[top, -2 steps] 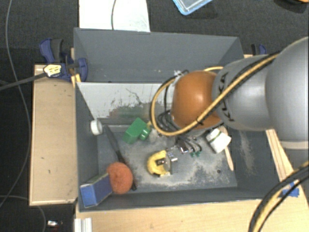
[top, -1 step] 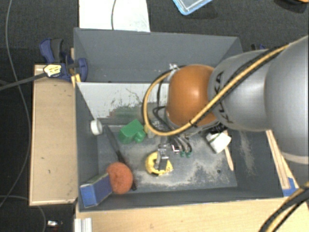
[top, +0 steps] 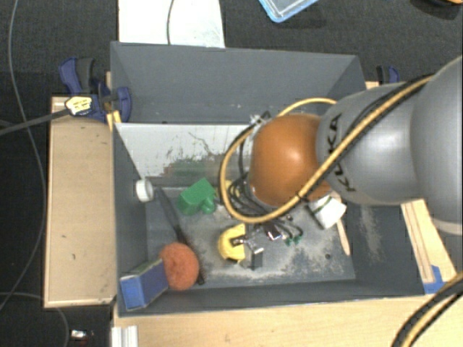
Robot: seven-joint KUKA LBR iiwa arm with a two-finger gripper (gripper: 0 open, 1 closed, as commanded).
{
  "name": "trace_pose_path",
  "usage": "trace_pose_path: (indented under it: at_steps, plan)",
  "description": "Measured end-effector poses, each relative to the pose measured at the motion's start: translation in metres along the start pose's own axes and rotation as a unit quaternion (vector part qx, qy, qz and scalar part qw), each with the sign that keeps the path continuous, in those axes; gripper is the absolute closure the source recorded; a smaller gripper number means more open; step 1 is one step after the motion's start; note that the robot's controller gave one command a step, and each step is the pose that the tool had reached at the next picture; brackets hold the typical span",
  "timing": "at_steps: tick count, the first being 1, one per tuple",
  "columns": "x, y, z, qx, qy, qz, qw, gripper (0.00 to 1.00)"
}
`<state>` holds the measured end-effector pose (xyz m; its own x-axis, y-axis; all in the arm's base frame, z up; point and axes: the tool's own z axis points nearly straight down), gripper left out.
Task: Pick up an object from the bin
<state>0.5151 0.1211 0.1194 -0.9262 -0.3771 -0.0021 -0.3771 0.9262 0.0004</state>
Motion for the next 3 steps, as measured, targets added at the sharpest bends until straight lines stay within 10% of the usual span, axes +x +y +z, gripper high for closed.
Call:
trace_pose_path:
  at_steps: [1, 2, 3]
  plan:
    - [0.011, -0.016, 0.03, 0.0, -0.0032, 0.017, 0.9999, 0.0]
    - [0.017, -0.017, 0.046, 0.0, -0.0047, -0.082, 0.9966, 1.0]
    - [0.017, -0.017, 0.046, 0.0, -0.0046, -0.082, 0.9966, 1.0]
